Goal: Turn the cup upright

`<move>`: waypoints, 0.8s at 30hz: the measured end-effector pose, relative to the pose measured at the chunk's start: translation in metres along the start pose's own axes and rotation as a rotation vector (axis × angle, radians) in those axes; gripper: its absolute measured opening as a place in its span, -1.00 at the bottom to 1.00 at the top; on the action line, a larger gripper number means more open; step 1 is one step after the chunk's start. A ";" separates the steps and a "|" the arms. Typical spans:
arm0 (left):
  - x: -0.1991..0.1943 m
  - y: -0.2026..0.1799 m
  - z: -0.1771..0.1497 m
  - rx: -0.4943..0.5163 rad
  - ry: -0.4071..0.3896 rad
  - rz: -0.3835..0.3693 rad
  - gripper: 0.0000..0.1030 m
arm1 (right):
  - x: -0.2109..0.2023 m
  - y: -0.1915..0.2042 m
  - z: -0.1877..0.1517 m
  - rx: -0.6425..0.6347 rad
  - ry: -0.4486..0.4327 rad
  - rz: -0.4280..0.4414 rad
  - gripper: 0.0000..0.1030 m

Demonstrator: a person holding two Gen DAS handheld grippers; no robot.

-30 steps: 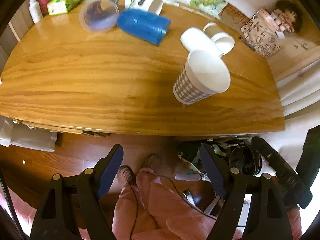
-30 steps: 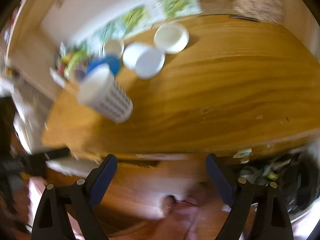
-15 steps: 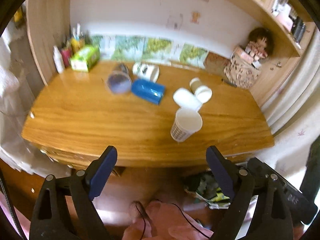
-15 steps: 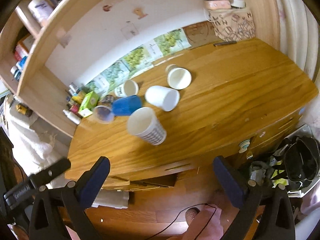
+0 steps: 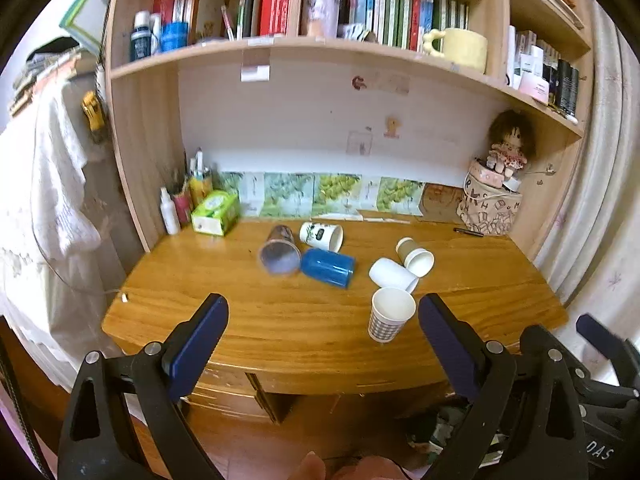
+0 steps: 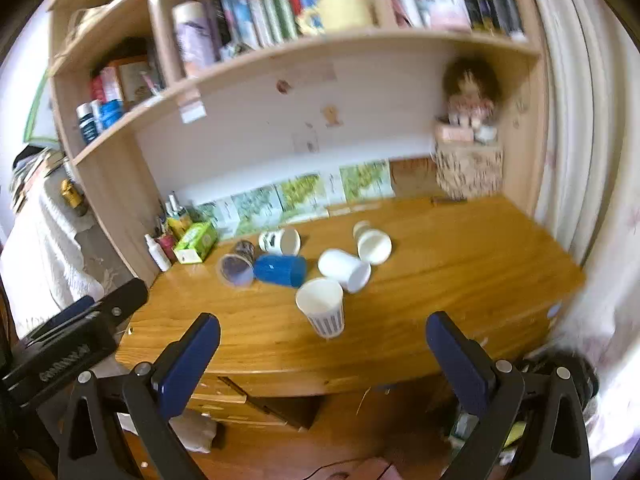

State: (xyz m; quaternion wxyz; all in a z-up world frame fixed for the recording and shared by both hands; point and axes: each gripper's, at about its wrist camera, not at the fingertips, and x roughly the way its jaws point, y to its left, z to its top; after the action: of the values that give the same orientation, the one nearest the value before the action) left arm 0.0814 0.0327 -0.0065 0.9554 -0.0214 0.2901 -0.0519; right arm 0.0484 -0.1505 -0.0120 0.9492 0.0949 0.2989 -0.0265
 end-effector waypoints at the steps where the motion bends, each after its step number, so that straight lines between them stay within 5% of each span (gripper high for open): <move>1: -0.003 -0.001 -0.001 0.012 -0.011 0.015 0.89 | -0.004 0.004 0.000 -0.017 -0.021 -0.002 1.00; 8: -0.024 0.003 -0.002 0.024 -0.088 0.060 0.89 | -0.019 0.013 -0.001 -0.032 -0.083 -0.008 1.00; 24: -0.025 -0.003 0.000 0.056 -0.129 0.065 0.89 | -0.024 0.013 0.001 -0.031 -0.111 -0.025 1.00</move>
State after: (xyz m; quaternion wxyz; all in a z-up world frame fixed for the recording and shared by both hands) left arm 0.0605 0.0328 0.0070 0.9735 0.0114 0.2267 -0.0276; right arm 0.0302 -0.1384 0.0043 0.9653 0.0748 0.2472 -0.0390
